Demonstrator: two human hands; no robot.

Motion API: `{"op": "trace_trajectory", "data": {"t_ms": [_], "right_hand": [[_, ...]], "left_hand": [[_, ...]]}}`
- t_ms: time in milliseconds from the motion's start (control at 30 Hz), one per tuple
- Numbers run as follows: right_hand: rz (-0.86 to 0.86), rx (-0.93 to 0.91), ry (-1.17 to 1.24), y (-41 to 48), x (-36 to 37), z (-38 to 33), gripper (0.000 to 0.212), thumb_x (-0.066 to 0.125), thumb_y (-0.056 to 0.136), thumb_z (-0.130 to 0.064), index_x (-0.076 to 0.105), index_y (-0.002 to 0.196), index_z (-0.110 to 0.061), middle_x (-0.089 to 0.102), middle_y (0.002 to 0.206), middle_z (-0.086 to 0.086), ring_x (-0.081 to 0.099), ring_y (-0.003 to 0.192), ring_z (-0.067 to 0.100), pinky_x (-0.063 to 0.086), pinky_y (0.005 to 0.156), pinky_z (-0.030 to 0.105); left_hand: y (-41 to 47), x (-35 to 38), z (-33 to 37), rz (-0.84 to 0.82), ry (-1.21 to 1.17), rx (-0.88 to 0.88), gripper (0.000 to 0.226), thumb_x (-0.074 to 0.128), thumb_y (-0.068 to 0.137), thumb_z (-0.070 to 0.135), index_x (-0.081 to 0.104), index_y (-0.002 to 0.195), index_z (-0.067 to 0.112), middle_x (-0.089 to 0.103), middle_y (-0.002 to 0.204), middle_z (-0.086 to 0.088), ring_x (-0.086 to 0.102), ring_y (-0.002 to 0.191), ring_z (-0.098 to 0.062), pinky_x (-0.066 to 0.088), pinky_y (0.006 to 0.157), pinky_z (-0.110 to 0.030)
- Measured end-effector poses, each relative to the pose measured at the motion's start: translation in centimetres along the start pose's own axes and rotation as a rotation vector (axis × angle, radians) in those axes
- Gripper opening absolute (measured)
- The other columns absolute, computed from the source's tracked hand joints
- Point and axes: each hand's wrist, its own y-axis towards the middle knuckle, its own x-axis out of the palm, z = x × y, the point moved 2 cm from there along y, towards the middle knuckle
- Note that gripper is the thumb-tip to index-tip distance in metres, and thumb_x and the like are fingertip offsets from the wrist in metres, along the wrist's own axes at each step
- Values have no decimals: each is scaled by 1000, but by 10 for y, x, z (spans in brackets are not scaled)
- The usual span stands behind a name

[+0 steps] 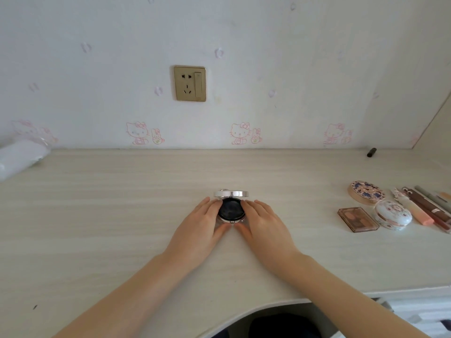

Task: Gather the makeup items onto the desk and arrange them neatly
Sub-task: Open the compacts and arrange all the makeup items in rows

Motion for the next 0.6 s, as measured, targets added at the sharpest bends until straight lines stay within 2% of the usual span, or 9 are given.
{"op": "trace_trajectory", "data": {"t_ms": [200,333,500,600], "right_hand": [[-31,-7,35,43,10,0,50,40,99,-42,36,142,-18,44,143,-6,33,135,16,31,106,28],[-43,-5,69,73,20,-2,47,41,99,-40,40,140,-17,46,141,-4,36,133,19,33,105,30],[-52,1,105,107,30,-3,45,42,98,-39,43,136,-16,49,138,-1,39,130,23,36,103,33],[-64,3,101,125,35,-4,44,42,98,-39,43,136,-15,49,137,1,41,128,24,36,102,33]], "left_hand": [[30,-4,-26,-15,-8,-47,52,53,95,40,41,140,18,46,142,6,33,139,-16,32,110,-34],[48,-6,-45,11,-31,-70,49,56,94,34,43,139,18,52,132,3,46,125,-16,37,104,-30],[75,-7,-70,-20,8,-105,50,55,95,36,42,140,19,52,134,-1,41,131,-23,34,108,-37],[89,-9,-83,-32,16,-104,49,55,94,36,43,140,21,53,133,1,42,129,-21,34,108,-36]]}}
